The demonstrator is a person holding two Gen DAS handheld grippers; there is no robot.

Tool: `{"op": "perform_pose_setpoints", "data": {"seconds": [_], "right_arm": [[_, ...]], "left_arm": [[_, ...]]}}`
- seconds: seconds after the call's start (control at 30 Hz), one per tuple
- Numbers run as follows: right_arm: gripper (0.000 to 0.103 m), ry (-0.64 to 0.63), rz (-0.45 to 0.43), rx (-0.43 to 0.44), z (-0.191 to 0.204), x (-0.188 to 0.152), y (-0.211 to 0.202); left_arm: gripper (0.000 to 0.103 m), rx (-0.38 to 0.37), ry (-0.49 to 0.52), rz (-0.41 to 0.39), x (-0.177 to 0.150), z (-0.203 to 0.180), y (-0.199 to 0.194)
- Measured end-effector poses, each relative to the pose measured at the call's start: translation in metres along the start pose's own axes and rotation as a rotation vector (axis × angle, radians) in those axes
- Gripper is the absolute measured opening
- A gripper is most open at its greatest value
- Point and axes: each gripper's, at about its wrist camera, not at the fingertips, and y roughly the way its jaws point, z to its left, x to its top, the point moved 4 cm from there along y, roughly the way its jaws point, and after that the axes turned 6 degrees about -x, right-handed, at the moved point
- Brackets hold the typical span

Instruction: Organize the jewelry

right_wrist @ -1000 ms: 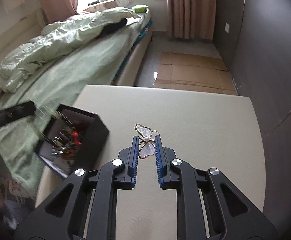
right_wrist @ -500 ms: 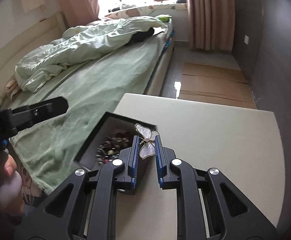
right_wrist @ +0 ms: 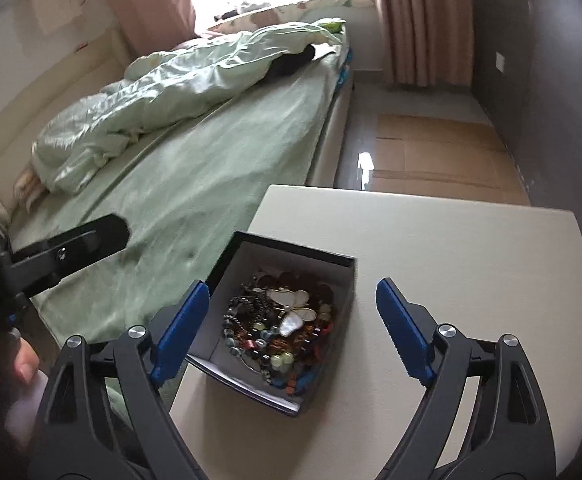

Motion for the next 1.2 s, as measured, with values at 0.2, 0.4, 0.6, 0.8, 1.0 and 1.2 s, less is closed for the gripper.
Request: {"op": "perform_pose_setpoints", "data": {"seconds": [0.2,0.4,0.6,0.8,1.0,1.2], "right_arm": [[0.085,0.099,0.011,-0.035,-0.039,0.001,-0.020],[0.085,0.111,-0.004,-0.057,-0.053,0.001,-0.049],[0.085,0.135,-0.010,-0.082,-0.065,-0.007,-0.081],[0.094,0.146,-0.059,-0.093,-0.073,-0.023,-0.120],[0.094,0.137,-0.096,-0.103,-0.080,-0.047,-0.152],[0.094,0.107,-0.103,-0.111,-0.075,-0.073,-0.172]], "left_arm": [[0.078,0.005,0.009,-0.005,0.004,-0.012,-0.010],[0.090,0.010,0.063,-0.055,0.003,-0.039,-0.031],[0.094,0.039,0.133,-0.129,0.001,-0.065,-0.052],[0.094,0.063,0.113,-0.130,-0.041,-0.064,-0.071],[0.094,0.033,0.045,-0.209,-0.071,-0.061,-0.109],[0.094,0.031,0.088,-0.246,-0.089,-0.086,-0.132]]}}
